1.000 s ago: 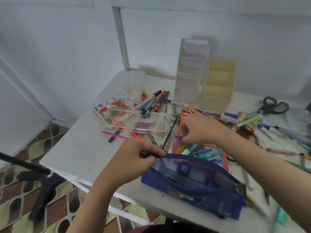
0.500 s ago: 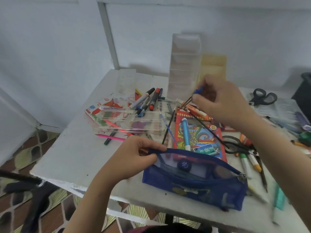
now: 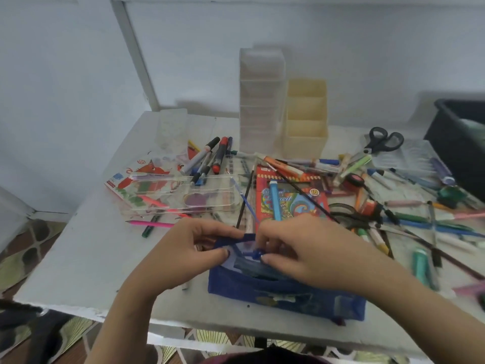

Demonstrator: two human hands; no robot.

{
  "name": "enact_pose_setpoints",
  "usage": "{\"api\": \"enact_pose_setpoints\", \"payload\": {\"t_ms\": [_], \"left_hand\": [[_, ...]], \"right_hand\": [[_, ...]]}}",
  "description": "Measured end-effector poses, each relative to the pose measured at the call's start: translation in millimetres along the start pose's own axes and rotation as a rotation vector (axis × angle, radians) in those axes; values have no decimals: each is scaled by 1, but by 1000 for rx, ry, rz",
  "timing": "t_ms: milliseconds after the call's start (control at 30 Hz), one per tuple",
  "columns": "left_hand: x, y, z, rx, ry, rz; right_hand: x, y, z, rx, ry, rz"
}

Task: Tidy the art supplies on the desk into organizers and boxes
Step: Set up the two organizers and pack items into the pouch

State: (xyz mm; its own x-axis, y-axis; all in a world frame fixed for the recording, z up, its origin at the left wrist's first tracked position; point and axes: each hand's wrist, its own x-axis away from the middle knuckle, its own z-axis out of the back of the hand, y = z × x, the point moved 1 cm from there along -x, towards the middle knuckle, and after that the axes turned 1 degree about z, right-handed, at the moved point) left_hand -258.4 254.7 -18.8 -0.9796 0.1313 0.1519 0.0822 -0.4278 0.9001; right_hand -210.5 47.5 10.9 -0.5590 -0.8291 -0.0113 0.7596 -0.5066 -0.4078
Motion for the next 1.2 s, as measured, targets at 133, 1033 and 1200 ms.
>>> {"api": "enact_pose_setpoints", "payload": {"t_ms": [133,1033,1200], "left_hand": [[-3,0,-2,51,82,30],[-19,23,-16,-8,13,113],[-18,23,-16,-40,23,144]], "right_hand": [[9,5,-12,-10,37,-56],[-51,145,63,-44,222,-684],[-88,171,47,110,105,-818]]}}
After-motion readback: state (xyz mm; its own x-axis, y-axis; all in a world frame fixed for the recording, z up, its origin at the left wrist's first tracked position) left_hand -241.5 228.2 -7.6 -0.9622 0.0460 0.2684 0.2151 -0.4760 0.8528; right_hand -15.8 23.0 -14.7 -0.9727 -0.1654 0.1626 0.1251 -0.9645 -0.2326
